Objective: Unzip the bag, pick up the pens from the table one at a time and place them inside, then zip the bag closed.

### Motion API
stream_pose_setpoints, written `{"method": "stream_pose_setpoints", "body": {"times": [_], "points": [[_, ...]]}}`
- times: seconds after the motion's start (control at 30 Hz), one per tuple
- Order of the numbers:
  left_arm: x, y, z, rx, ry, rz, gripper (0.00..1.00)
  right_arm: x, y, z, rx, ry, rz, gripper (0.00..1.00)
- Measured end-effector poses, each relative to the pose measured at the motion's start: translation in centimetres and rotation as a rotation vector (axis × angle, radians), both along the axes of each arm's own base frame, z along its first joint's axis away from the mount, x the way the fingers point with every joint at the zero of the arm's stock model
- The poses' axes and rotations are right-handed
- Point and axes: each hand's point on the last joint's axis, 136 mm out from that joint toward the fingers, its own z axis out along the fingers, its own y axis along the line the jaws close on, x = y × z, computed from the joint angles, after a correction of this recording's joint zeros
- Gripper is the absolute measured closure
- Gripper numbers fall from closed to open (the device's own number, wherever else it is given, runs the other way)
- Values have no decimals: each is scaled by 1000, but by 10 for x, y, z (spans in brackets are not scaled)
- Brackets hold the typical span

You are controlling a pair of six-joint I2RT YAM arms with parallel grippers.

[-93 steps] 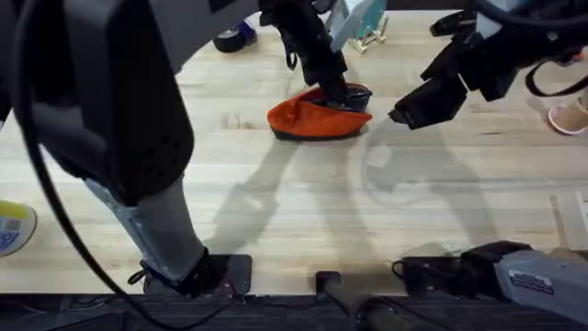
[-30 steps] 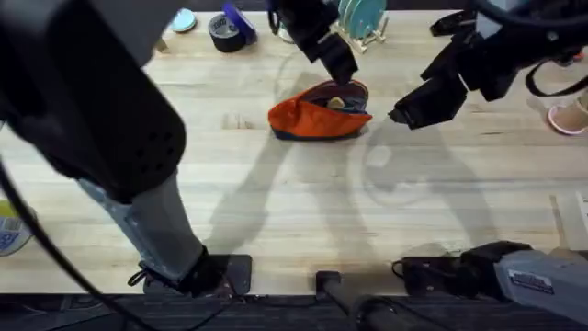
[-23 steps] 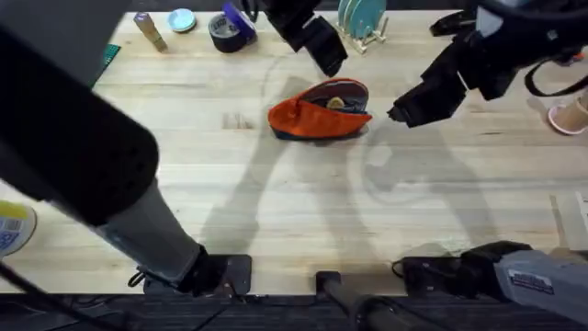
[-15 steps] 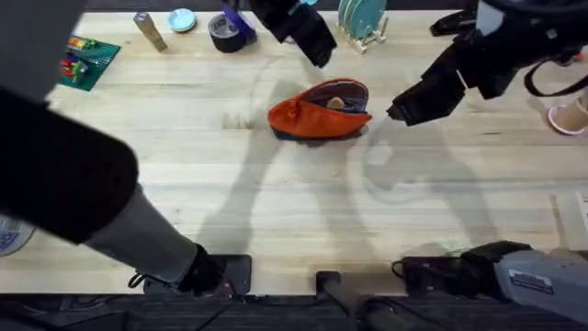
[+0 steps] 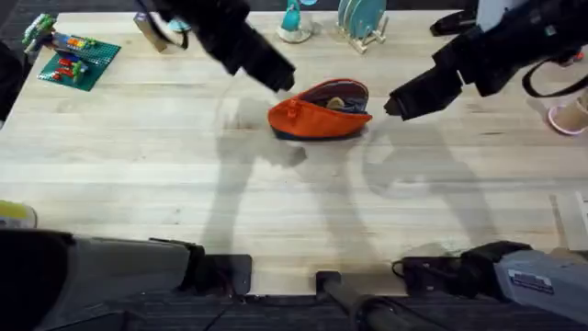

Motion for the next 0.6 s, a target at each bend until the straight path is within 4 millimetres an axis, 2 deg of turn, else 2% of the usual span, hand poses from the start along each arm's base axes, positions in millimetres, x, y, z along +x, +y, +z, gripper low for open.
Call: {"method": "stream_pose_setpoints", "body": {"times": [0.3, 0.43, 0.6], "points": [[-18, 29, -26, -44, 64, 31, 2, 0, 0, 0, 14, 21, -45, 6], [-29, 38, -30, -65, 68, 9, 2, 0, 0, 0, 15, 23, -49, 5], [-31, 56, -31, -108, 16, -11, 3, 0, 0, 0, 19, 27, -59, 6]]}}
